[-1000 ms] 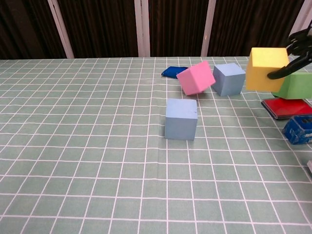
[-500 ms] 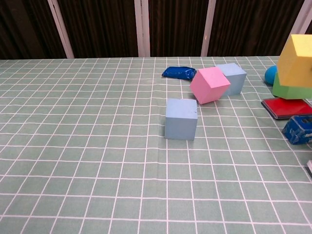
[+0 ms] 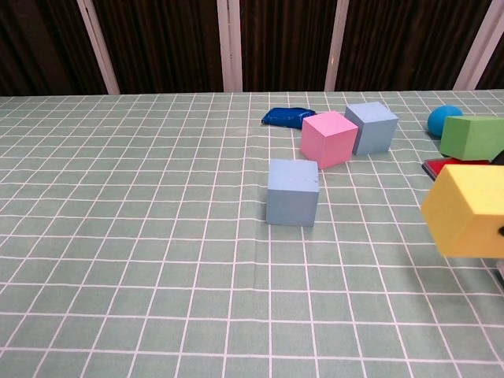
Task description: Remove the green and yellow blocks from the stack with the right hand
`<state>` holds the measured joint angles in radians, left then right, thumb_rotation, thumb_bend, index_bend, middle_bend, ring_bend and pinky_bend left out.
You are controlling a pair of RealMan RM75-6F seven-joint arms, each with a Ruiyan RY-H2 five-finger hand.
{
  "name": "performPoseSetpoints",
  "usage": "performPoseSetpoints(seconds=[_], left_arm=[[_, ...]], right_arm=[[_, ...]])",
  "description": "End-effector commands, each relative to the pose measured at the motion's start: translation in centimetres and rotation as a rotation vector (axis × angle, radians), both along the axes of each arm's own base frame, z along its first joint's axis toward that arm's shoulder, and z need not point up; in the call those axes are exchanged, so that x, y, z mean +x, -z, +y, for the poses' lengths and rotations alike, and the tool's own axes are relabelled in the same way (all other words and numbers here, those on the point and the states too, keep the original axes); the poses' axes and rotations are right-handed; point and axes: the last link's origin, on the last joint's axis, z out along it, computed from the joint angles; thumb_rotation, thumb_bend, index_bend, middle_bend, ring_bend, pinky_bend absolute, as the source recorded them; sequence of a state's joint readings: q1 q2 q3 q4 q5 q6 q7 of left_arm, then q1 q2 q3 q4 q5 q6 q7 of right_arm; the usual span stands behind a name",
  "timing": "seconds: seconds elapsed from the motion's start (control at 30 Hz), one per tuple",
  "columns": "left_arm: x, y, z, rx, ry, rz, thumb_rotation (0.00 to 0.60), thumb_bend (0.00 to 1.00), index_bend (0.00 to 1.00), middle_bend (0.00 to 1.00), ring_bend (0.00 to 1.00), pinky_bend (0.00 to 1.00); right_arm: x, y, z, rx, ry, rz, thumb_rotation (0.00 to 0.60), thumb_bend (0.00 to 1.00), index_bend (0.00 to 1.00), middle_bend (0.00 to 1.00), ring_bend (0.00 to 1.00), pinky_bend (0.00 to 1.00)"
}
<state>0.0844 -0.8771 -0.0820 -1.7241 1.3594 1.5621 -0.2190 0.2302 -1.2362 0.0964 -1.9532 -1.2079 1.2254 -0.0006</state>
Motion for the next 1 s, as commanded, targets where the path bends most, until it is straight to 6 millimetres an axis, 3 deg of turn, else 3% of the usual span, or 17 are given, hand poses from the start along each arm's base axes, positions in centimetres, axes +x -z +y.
performPoseSetpoints(seconds=[0.03,0.3,0.47,0.83,1.0], left_arm=[[0.0,0.0,0.0,0.0,0.0,0.0,0.6,0.26,0.14,0.0,0.0,0.0],[0.0,0.1,0.0,0.0,0.0,0.003,0.6,0.26,0.14,0.0,0.0,0.0],[0.1,0.1,0.0,-0.001,-0.001,0.005,0.6,0.26,0.14,0.0,0.0,0.0],[0.1,0.1,-0.1,0.001,-0.003,0.005,0.6,0.26,0.14,0.0,0.0,0.0],[0.0,-0.1,-0.1,0.005,-0.008,-0.001,0.6,0.26,0.14,0.0,0.0,0.0]], right_arm=[[-0.4,0.9,0.3,0.028,0.003,0.008,0.6,0.12,0.5,0.42,0.2,0.0],[-0.9,2.0,-0.1,0.05,-0.006,0.033,0.6,0.12,0.5,0.42,0.19,0.0],[-1.3,2.4,-0.6,0.05,0.002,0.047,0.6,0.12,0.48,0.36,0.14,0.0],[-1.0,2.6,-1.1,0.047,-0.02,0.075,0.6,0.12,0.04,0.06,0.01,0.0],[-1.3,1.7,-1.0,0.069,-0.023,0.135,0.6,0.11,0.0,0.0,0.0,0.0]])
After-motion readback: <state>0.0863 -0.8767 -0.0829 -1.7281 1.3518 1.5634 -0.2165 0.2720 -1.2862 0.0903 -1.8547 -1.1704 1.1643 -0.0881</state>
